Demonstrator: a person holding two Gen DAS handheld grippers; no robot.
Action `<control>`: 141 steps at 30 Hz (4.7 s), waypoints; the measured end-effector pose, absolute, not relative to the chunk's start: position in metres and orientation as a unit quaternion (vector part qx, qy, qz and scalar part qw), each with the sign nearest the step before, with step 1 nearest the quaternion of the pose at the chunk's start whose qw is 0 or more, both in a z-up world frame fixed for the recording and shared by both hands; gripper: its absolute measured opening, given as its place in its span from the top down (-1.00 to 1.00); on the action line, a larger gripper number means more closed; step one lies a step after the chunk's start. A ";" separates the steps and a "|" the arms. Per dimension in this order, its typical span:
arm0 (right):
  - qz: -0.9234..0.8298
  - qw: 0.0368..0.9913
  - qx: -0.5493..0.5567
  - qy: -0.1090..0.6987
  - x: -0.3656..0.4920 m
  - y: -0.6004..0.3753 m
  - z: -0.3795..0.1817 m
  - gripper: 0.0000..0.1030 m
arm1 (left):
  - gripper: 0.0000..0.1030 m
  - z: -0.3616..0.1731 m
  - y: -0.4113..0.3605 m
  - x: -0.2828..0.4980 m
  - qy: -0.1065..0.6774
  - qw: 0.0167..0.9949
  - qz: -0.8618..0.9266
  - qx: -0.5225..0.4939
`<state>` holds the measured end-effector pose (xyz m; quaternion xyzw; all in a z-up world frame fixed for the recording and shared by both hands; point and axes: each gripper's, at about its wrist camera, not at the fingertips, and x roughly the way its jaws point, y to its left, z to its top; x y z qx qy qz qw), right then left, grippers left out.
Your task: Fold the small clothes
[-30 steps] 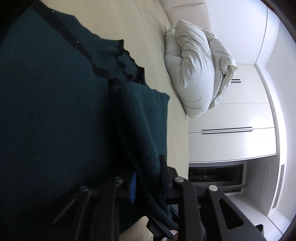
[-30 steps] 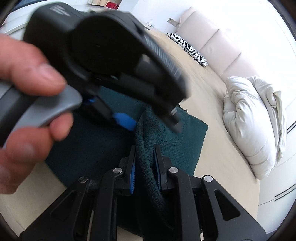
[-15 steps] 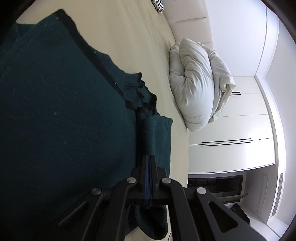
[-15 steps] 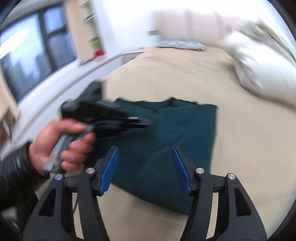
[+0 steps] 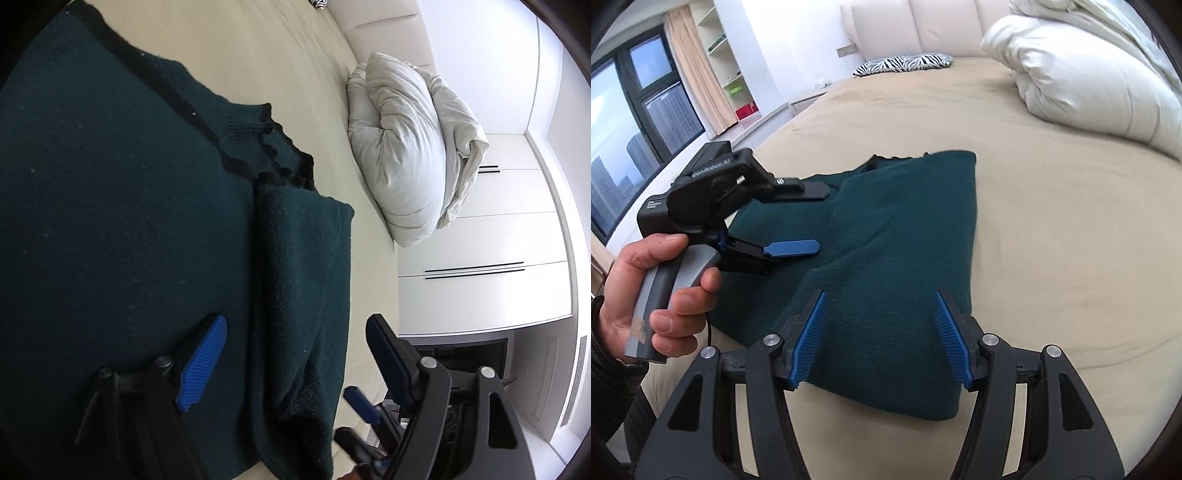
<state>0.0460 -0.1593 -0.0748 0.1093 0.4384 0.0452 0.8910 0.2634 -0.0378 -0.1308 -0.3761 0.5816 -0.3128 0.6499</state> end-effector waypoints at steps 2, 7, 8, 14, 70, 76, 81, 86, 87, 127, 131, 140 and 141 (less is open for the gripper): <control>0.043 0.884 0.105 0.454 0.050 -0.163 -0.087 -0.12 | -0.54 -0.127 -0.045 0.264 0.582 0.645 -0.324 -0.375; 0.040 0.877 0.132 0.459 0.049 -0.179 -0.109 -0.11 | -0.54 -0.129 -0.063 0.266 0.606 0.640 -0.327 -0.342; 0.038 0.876 0.134 0.461 0.049 -0.181 -0.113 -0.11 | -0.54 -0.130 -0.062 0.267 0.607 0.640 -0.320 -0.347; 0.041 0.874 0.139 0.465 0.048 -0.185 -0.124 -0.12 | -0.54 -0.127 -0.075 0.267 0.611 0.643 -0.331 -0.321; 0.190 0.858 0.048 0.475 0.136 -0.039 -0.121 -0.14 | 0.64 -0.105 0.179 0.258 0.522 0.748 -0.224 -0.344; 0.189 0.853 0.203 0.442 0.160 -0.103 -0.104 -0.14 | 0.64 -0.048 0.115 0.226 0.488 0.806 -0.266 -0.203; 0.211 0.817 0.302 0.442 0.173 -0.134 -0.115 -0.14 | 0.64 -0.083 0.077 0.212 0.524 0.813 -0.232 -0.107; 0.227 0.795 0.331 0.455 0.191 -0.148 -0.134 -0.14 | 0.92 -0.116 0.113 0.204 0.525 0.805 -0.227 -0.158; 0.235 0.786 0.348 0.453 0.191 -0.150 -0.138 -0.14 | 0.92 -0.118 0.113 0.201 0.520 0.805 -0.234 -0.166; 0.222 0.736 0.442 0.462 0.333 -0.214 -0.135 -0.12 | 0.79 -0.119 0.089 0.267 0.532 0.798 -0.228 -0.166; 0.228 0.735 0.423 0.478 0.349 -0.199 -0.130 -0.12 | 0.79 -0.115 0.079 0.259 0.524 0.815 -0.217 -0.118; 0.131 0.739 0.451 0.483 0.369 -0.255 -0.163 -0.07 | 0.79 -0.114 0.075 0.257 0.521 0.820 -0.213 -0.101; 0.118 0.748 0.449 0.474 0.365 -0.261 -0.160 -0.09 | 0.79 -0.115 0.075 0.256 0.520 0.821 -0.213 -0.101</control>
